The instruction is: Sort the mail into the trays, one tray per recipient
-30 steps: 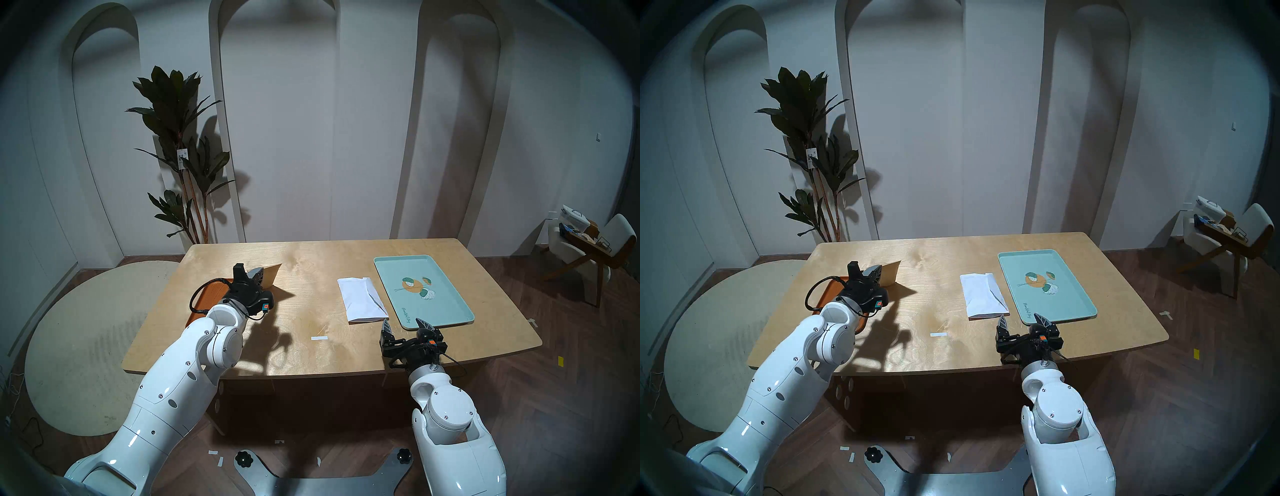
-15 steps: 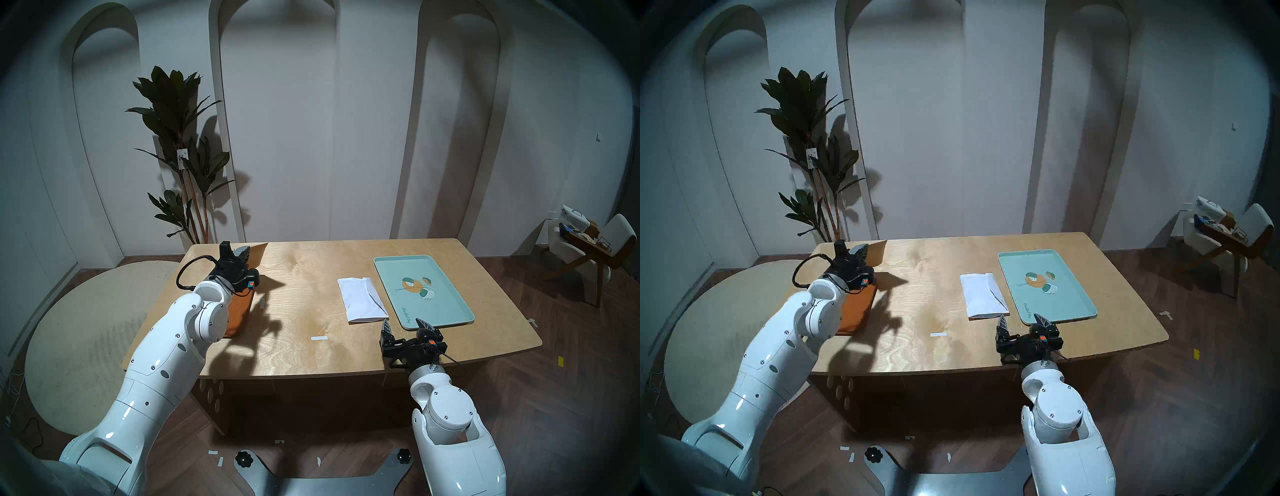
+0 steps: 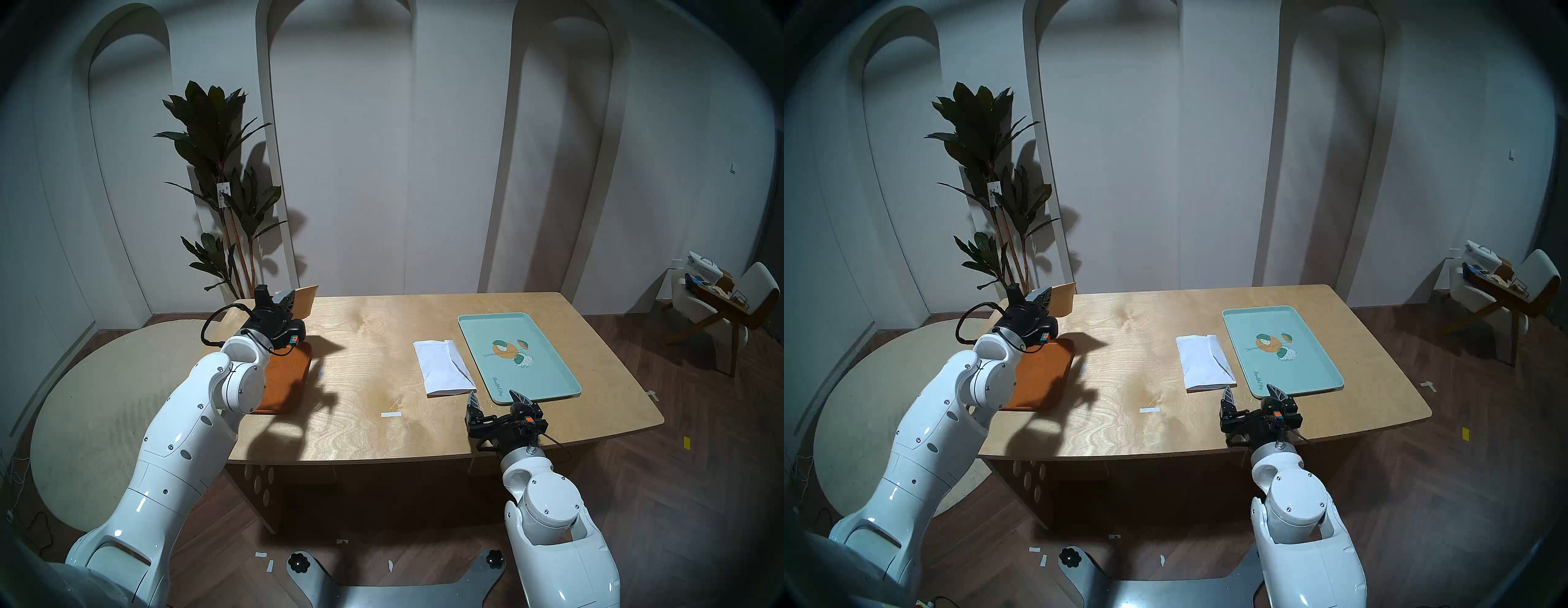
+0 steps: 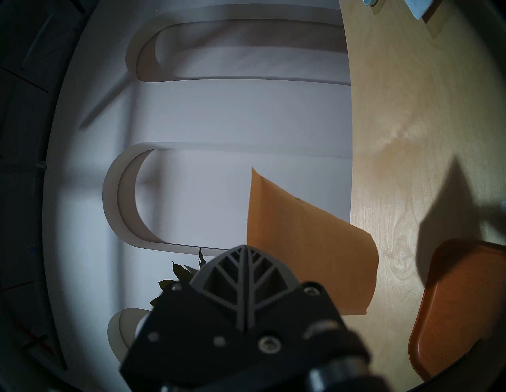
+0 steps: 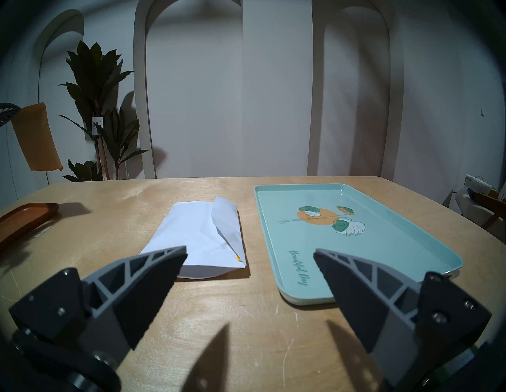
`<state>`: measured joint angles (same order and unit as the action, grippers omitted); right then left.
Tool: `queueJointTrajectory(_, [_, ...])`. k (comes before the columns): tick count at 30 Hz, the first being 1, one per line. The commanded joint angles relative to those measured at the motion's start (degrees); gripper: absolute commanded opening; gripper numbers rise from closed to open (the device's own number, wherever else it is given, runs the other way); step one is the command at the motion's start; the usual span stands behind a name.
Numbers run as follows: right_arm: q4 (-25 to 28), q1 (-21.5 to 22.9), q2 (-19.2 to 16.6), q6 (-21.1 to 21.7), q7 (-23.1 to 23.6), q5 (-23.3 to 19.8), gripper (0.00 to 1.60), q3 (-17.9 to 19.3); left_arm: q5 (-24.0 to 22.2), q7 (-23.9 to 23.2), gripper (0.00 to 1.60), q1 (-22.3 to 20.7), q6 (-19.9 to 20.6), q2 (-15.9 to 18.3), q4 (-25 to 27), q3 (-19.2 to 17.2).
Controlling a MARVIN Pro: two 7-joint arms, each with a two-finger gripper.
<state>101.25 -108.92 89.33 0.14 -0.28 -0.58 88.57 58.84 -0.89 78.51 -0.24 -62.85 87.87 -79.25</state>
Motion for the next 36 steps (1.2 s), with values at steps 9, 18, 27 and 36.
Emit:
queueJointTrajectory(9, [1.5,0.1,0.1,-0.1,-0.1,0.1,1.6,0.0,-1.3,1.3,0.0,5.3,1.1,1.1,4.4,-2.1])
queueJointTrajectory(18, [1.5,0.1,0.1,-0.1,-0.1,0.1,1.6,0.0,-2.1,1.5,0.0,5.3,0.7,1.0,3.6,-1.7])
queueJointTrajectory(27, [1.5,0.1,0.1,-0.1,-0.1,0.1,1.6,0.0,-2.9,2.4,0.0,5.1,-1.2,1.3,1.2,-1.6])
queueJointTrajectory(36, [1.4,0.2,0.1,-0.1,-0.1,0.1,1.6,0.0,-3.8,3.3,0.0,4.4,-4.9,2.6,-1.7,-1.9])
